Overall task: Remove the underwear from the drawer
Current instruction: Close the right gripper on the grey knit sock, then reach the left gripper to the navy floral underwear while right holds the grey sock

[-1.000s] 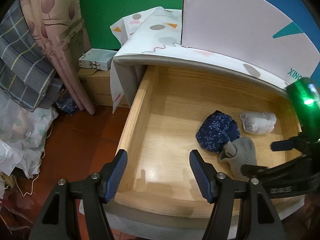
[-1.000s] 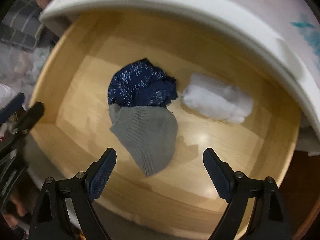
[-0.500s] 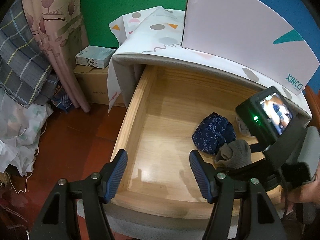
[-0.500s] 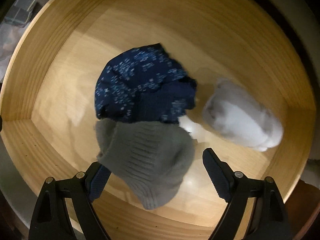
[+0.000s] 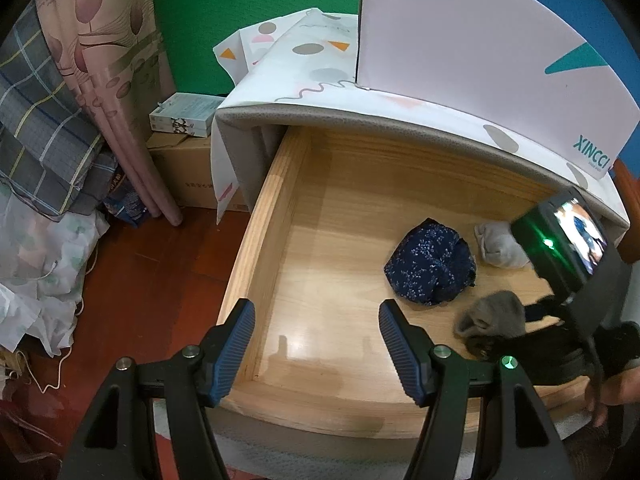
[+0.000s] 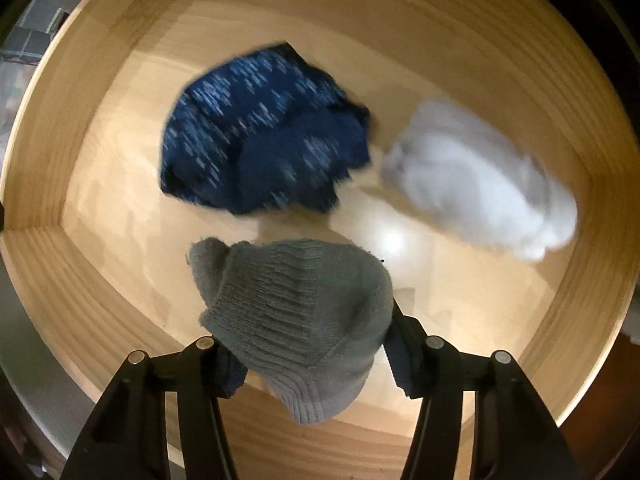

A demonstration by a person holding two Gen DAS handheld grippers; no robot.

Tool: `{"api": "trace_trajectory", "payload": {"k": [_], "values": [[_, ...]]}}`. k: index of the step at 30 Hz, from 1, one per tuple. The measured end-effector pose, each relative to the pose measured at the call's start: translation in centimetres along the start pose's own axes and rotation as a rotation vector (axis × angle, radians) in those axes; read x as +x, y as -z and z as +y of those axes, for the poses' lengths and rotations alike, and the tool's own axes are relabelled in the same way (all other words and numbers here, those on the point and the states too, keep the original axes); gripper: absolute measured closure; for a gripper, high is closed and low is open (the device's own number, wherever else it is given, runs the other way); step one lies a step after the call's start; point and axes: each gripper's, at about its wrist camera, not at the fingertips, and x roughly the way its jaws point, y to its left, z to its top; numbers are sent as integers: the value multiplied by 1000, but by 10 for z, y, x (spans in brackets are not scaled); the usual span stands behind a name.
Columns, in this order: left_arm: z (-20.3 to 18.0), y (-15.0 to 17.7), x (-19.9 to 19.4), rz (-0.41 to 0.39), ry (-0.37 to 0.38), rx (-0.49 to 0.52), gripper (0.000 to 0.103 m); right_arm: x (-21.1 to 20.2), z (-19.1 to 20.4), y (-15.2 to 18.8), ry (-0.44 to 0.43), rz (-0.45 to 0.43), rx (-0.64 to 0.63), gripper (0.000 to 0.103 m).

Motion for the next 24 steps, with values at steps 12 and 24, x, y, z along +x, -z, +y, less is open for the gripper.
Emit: {"api": "trace_trajectory", "payload": {"k": [12,24], "values": [[-3,0,1,6,-17,17,37,9,-46,38,6,78,129,51],[-2,0,3,19,-22,24,37,11,-67,68,-36,44,241,51]]}}
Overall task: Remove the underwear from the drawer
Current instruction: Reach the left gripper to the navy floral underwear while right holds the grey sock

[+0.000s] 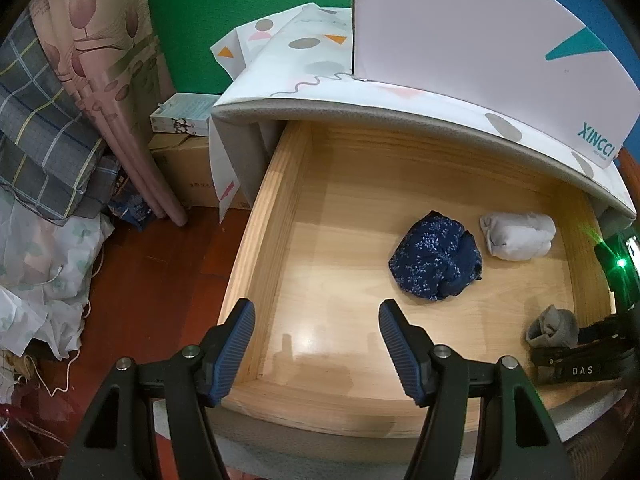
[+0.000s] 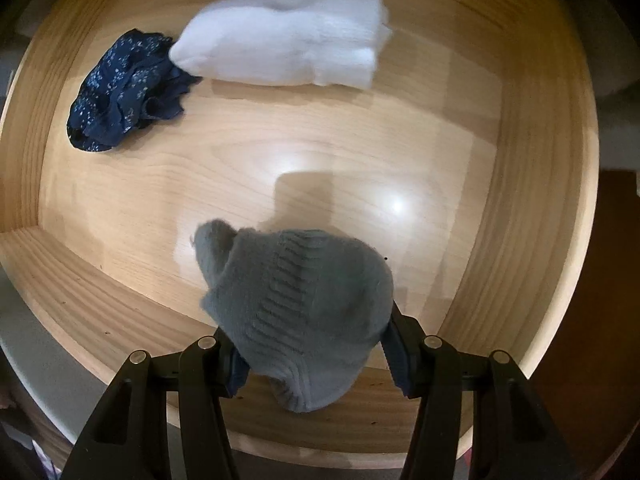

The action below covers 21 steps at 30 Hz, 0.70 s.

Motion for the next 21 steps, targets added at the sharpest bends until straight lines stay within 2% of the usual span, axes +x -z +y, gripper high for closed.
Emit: {"api": "trace_trajectory", "payload": {"k": [1,6,12,16,21], "values": [[0,0,0,1,-2,1,37,0,-7,0,-6,0,8,54],[-2,-1,5,28,14,17,37,-6,-15,6,-18,-35,20,54],[-12,-7,13,75,50,84,37,-5,-34,16,-56,-55,65,59],[-20,-16,16,81,83,101,37,-2,-33,5,-62,-63,69,61],[-43,-32,16,67,102,200,37,-6,-36,5,-53,-63,72,62]]}}
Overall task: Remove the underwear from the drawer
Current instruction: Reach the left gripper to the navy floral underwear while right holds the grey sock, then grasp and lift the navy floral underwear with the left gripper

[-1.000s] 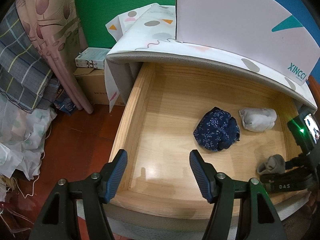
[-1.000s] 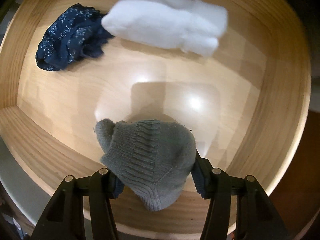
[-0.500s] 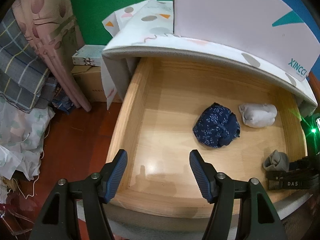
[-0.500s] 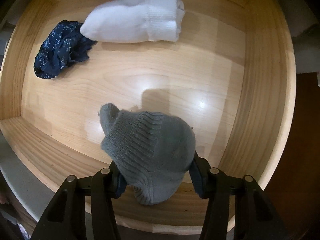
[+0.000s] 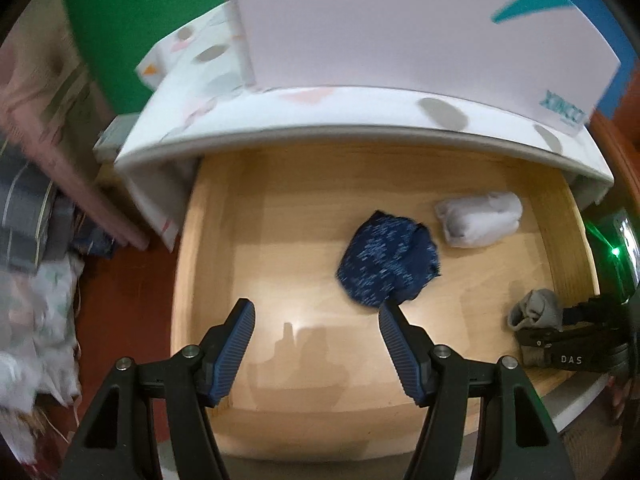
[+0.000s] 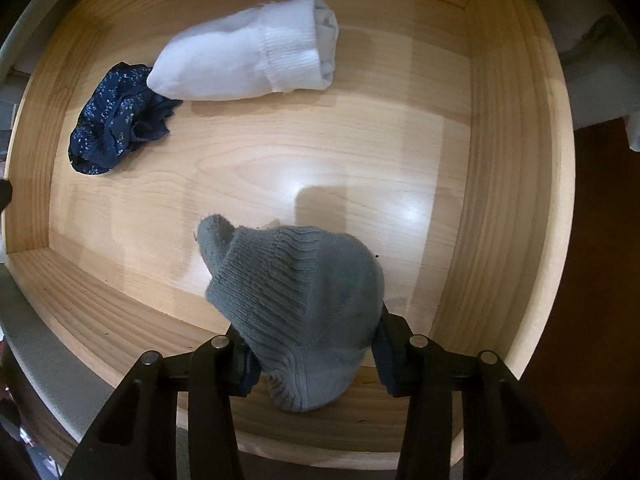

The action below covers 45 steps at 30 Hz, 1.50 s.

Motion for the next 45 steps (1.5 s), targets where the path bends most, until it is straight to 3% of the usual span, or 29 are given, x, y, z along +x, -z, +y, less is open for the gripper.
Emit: {"api": "trace_trajectory", "payload": {"k": [9,18,28,35,40,45], "values": [[-42,-23,33,77,38,231,37,-6,0,-3,-5,-2,2,62],[-60,-41,62,136,62,339,37,-3,0,-8,-9,0,4,62],[-66,-47,105,254,90,360,37,3,-1,-12,-13,5,4,61],[-63,-52,112,266,104,341,36,2,-1,-12,-23,5,8,61],[-67,-48,109,265,63,346,36,4,-1,-13,-26,4,9,61],[-79,-47,112,295,70,338,54,7,-3,-13,-27,3,8,61]]}}
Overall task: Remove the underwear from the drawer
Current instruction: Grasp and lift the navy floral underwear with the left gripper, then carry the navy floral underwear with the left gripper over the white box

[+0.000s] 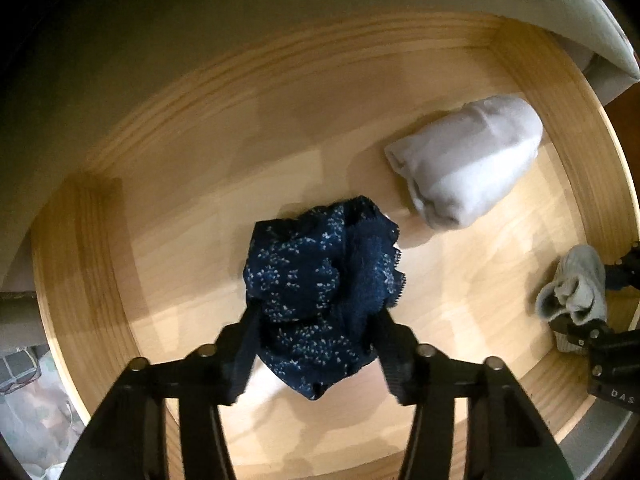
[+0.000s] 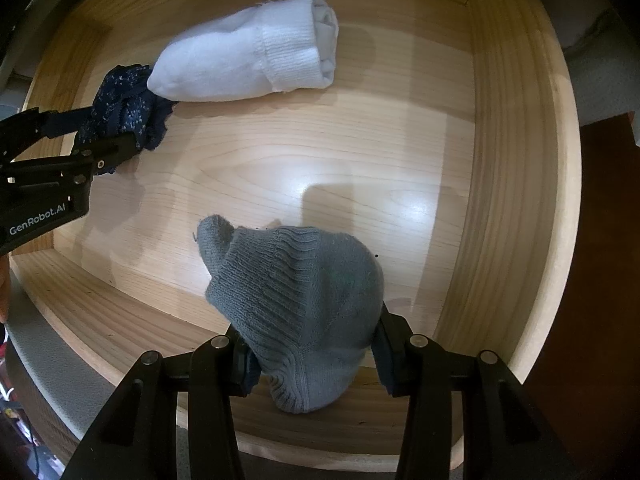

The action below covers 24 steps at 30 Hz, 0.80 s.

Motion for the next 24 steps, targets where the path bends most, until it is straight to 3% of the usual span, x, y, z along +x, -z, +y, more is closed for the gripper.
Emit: {"api": "trace_trajectory", "payload": {"k": [2,8,17,24], "values": [[3,1,3,13,7,0,63,1,0,0,0,0,1,61],[1,11,3,55,14,-26,71,0,0,0,0,0,0,61],[6,46,1,90,62,-117,73,3,-2,0,5,4,-4,62],[-11,67,-21,40,81,-150,73,5,-1,-1,6,5,-3,62]]}}
